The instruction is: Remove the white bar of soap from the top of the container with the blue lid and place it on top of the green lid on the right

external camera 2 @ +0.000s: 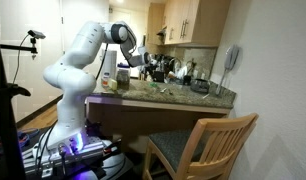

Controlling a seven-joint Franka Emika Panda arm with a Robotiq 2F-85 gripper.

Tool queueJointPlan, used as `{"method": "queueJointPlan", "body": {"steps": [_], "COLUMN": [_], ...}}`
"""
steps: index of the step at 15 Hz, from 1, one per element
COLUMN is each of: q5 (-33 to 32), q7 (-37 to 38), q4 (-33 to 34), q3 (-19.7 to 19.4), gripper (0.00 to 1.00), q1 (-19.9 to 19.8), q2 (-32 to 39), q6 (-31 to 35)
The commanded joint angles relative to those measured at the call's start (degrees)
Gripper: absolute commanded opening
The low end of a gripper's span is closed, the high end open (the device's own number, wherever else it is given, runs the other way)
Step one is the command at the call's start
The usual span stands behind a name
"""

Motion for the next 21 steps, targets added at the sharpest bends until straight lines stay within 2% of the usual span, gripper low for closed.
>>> {"method": "queueJointPlan", "body": {"steps": [1, 2, 3, 4, 6, 7, 21], "q5": [0.03, -0.83, 0.62, 0.67, 0.67, 0.60, 2.87], "q7": [1.55, 3.12, 0.88, 1.07, 1.07, 1.39, 1.06], "q4": [4.29, 5.00, 2.04, 2.42, 2.41, 2.47, 1.85], "q3": [-2.55, -3.89, -2.34, -2.66, -2.65, -2.84, -2.65], "gripper": [0.24, 0.24, 0.24, 0.49, 0.49, 0.24, 0.24], "q1": [2.16, 3.08, 2.02, 2.26, 2.33, 2.39, 1.86], "q2": [3.29, 4.01, 1.90, 2.30, 2.36, 2.53, 2.99], "q6": [-1.09, -1.03, 0.05, 0.02, 0.03, -0.01, -1.47]}}
